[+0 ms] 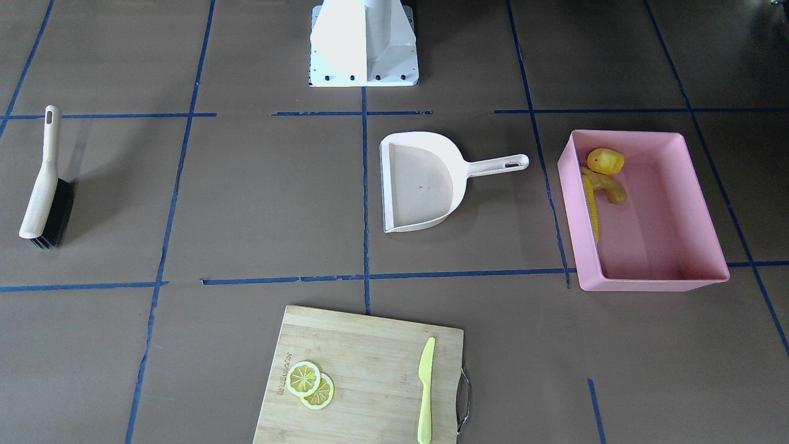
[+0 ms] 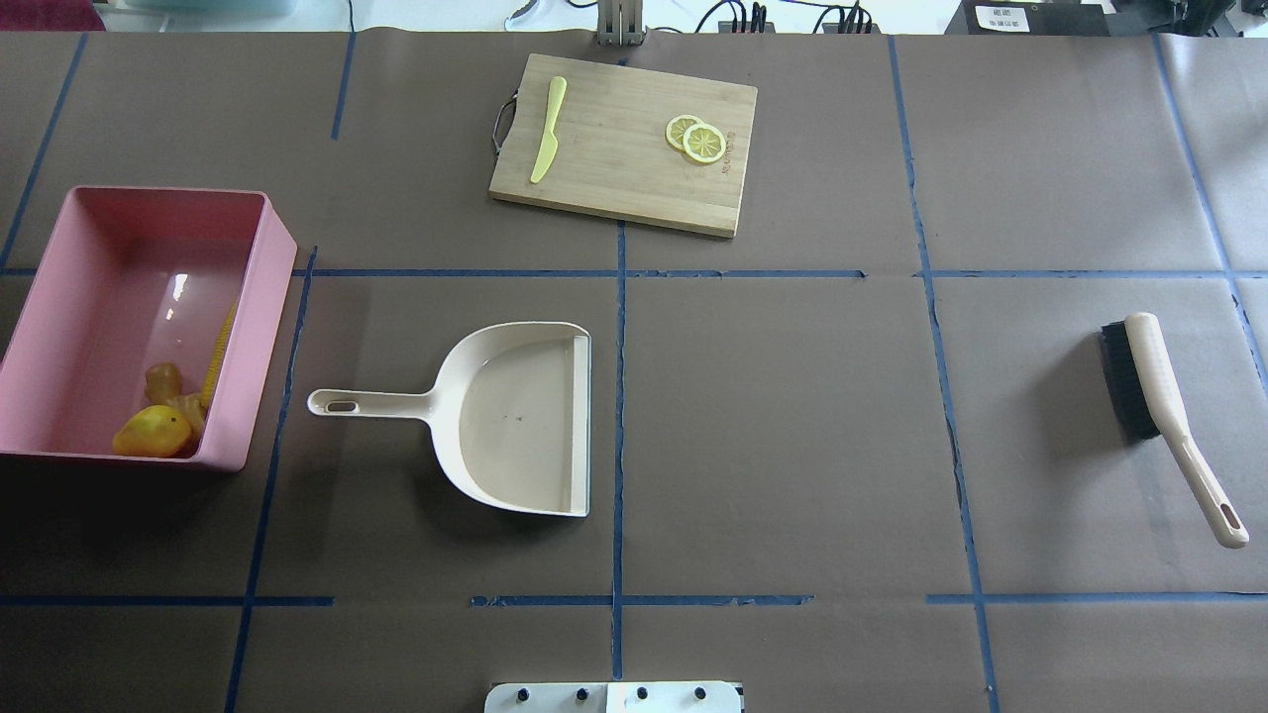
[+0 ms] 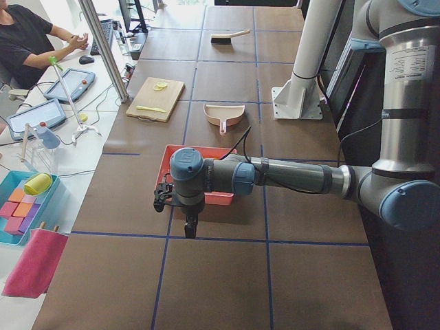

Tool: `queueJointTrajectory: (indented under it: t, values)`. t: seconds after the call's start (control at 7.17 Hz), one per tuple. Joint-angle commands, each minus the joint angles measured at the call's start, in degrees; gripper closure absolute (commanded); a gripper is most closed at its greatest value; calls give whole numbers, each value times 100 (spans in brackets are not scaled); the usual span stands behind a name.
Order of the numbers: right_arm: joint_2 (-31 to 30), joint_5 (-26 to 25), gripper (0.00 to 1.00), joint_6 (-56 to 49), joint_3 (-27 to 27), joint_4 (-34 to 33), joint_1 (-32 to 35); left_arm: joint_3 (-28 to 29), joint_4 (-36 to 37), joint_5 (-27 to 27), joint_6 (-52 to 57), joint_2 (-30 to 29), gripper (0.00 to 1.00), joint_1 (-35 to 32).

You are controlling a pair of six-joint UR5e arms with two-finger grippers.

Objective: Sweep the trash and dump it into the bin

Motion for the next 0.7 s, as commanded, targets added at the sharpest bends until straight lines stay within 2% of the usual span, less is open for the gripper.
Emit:
queueJointTrajectory:
  t: [0.0,0.56]
  values:
    - [-13,20,0,11,92,-2,0,-78,5,1,8,37,0,11]
    - [110,47,0,47,83,7,0,141,-21,-17,349,-16,0,20]
